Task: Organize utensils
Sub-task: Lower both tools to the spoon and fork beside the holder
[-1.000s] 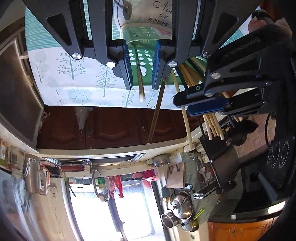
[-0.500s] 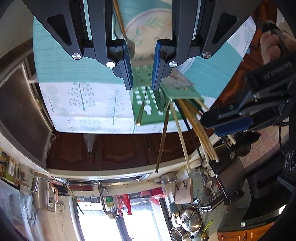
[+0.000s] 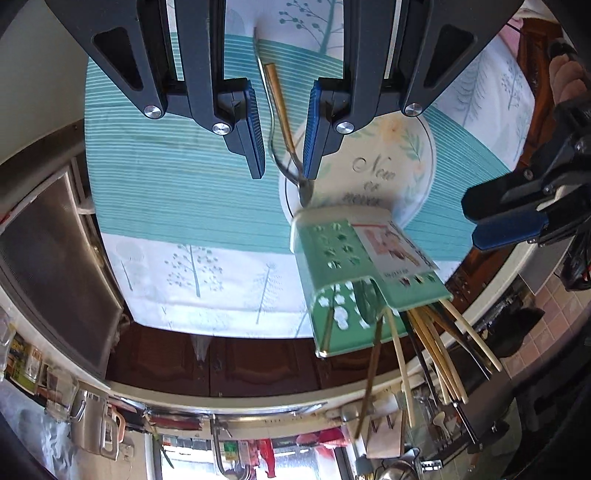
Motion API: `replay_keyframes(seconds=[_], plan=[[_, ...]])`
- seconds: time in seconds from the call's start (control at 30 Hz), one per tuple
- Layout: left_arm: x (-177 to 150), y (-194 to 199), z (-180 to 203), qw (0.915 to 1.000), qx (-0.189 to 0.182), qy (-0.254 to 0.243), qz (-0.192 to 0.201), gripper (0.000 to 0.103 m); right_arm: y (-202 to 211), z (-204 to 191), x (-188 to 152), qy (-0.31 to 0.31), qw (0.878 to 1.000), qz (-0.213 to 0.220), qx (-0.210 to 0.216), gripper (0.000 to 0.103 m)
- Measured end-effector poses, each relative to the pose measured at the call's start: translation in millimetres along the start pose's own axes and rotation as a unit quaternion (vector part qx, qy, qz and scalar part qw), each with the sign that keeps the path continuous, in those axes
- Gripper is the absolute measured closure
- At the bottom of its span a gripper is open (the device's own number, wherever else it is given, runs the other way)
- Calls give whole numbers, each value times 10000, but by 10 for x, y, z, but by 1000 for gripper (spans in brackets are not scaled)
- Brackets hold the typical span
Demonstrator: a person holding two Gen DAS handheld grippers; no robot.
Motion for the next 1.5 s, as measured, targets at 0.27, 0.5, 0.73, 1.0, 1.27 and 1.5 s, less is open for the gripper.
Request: replay_keyframes(seconds=[0.27,0.5,0.73,1.0,1.27,1.5], plan=[[-353,-562,-49,9949,-263,661,-720,62,-378,76,-145,160,9974,-697,-88,82],[-452,-910,-57,9875,-392,1112,-1042,66,-754,53,-180,207,9923,-1215,-127,86],[-427,-1141,-54,9831,-382,1313,-1213,68,-988,90,-201,-18,9900,-1409,-89,98],[-532,-1275,-115,9755,-400,1604,-1452,68,-876,67,-362,-608,9874,-1461,96,99],[-610,-1274,-79,9709,-512,1781,-1516,68,-744,-93,-565,-1170,9812,-1494,364,100],[-643,-1261,-44,9679,-414,1814,-1690,68,-667,-187,-698,-1863,9693,-1495,582,100]])
Point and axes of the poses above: each gripper's, at about its wrist camera, not at the fingertips, and y roughly against the way its jaws point, z to its right, x to its top, the point moved 10 cm from there along -y, roughly the way its jaws point, and after that the axes turned 3 degrees about z, right-handed, at the moved point
